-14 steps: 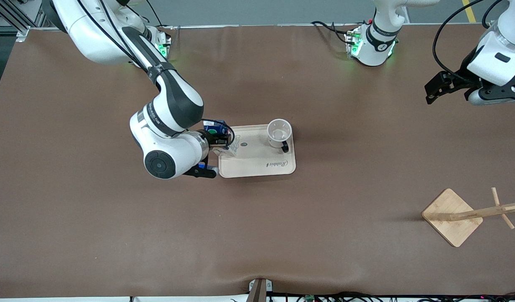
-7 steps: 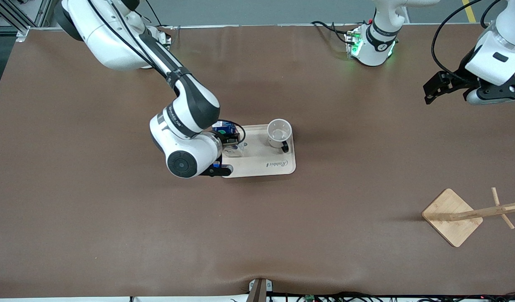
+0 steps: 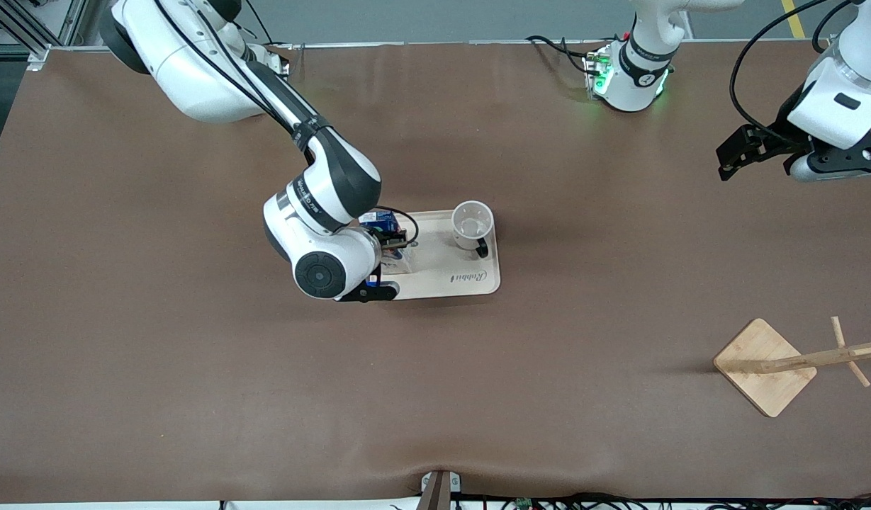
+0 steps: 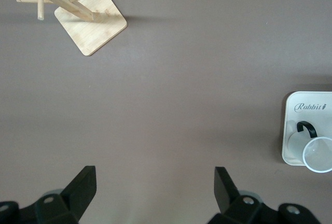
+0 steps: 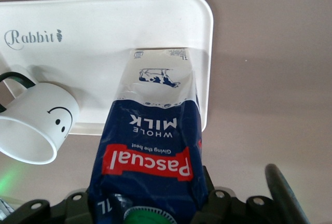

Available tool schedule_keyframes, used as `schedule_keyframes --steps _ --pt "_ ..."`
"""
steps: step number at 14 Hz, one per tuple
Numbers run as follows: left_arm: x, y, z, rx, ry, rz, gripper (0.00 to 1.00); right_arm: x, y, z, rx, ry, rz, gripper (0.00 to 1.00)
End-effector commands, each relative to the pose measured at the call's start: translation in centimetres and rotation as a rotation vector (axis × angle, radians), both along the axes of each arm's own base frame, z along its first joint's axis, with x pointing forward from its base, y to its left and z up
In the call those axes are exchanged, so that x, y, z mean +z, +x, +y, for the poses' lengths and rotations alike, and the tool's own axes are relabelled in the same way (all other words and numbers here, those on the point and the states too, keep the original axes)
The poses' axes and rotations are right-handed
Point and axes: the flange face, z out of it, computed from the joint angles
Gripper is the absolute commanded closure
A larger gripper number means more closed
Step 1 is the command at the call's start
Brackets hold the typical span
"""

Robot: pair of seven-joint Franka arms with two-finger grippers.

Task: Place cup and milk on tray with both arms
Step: 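Lower the milk carton onto the tray beside the mug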

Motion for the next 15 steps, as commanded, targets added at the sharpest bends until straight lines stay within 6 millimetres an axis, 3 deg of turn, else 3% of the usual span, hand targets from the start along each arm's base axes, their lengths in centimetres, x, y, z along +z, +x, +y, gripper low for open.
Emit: schedule_keyframes --steps 1,4,6,9,10,11,12,15 --pt "0.1 0.2 0.2 -0.017 -0.004 -0.008 0.00 0.0 -0.1 1.0 0.021 0.002 -0.004 1.00" --pt "-0.4 0.5 -0.3 -0.022 -0.005 0.002 0.00 -0.2 -0.4 0.9 0.014 -0.013 0.016 1.00" --pt "0.2 0.6 -0.2 -0.020 -0.008 -0.013 0.00 -0.6 -0.6 1.0 0.017 -0.016 0.011 0.88" --pt "0.5 0.5 -0.3 -0.013 -0.012 -0.015 0.00 -1.3 -0.4 1.7 0.005 0.001 -0.018 0.79" --pt "0.7 0.5 -0.1 -0.008 -0.013 -0.018 0.00 -1.5 -0.4 1.8 0.009 0.001 -0.016 0.62" --pt "1.1 0.6 0.1 -0.014 -0.013 -0.025 0.00 -1.6 -0.5 1.9 0.020 0.004 -0.015 0.21" --pt "1.4 0.6 0.3 -0.011 -0.017 -0.031 0.00 -1.6 -0.6 2.0 0.026 0.007 -0.017 0.00" --pt "1.0 1.3 0.3 -0.005 -0.021 -0.027 0.00 -1.4 -0.5 2.0 0.025 0.010 -0.017 0.00"
